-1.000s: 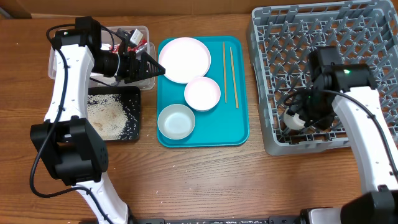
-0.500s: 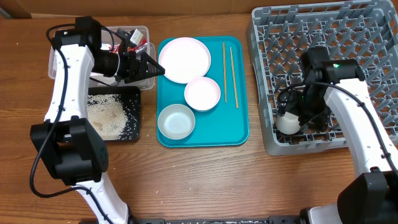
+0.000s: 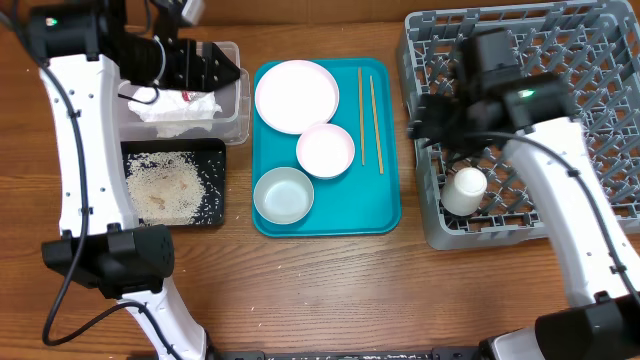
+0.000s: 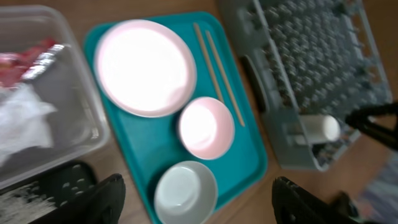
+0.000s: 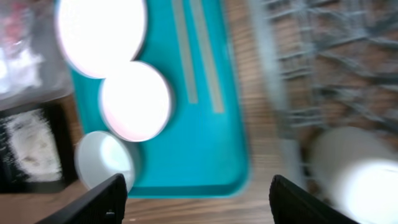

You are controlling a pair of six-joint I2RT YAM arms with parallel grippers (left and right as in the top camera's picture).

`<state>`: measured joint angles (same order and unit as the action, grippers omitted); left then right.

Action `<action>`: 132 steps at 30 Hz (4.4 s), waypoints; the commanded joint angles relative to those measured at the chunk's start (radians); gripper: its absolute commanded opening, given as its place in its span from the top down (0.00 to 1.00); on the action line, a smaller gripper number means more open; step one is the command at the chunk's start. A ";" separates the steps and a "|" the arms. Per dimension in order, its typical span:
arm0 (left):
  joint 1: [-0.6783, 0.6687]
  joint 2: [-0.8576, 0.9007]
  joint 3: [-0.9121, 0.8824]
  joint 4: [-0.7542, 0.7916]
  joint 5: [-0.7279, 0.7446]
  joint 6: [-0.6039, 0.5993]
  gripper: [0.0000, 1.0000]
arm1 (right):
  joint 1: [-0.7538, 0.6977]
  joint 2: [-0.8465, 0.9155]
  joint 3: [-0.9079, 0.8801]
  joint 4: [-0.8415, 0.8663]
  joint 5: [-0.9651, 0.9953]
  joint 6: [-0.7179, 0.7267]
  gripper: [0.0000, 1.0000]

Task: Sort waste into correct bins and load items into the dishwasher
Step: 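Reach right gripper to the pink bowl on the teal tray and grasp it, then place the pink bowl in the back of the dish rack with right gripper, then move right gripper to the white bowl on the teal tray and grasp it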

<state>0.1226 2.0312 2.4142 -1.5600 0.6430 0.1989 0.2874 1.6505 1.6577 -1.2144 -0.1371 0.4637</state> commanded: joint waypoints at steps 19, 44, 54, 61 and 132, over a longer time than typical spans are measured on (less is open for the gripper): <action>-0.005 0.000 0.055 0.005 -0.296 -0.199 0.00 | 0.159 0.452 -0.089 0.379 -0.041 0.227 0.63; -0.005 0.000 0.055 0.005 -0.296 -0.200 0.00 | 0.035 0.268 0.426 0.101 0.712 0.102 0.96; -0.005 0.000 0.055 0.005 -0.296 -0.199 0.00 | 0.006 0.423 0.423 0.326 1.252 -0.124 0.96; -0.005 0.000 0.055 0.005 -0.296 -0.199 0.00 | 0.003 0.581 0.423 0.459 1.418 -0.237 0.96; -0.005 0.000 0.055 0.005 -0.296 -0.199 0.00 | 0.168 0.780 0.412 0.349 1.295 -0.276 0.47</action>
<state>0.1226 2.0312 2.4615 -1.5566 0.3542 0.0055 0.4191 2.4218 2.0708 -0.8345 1.2240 0.1154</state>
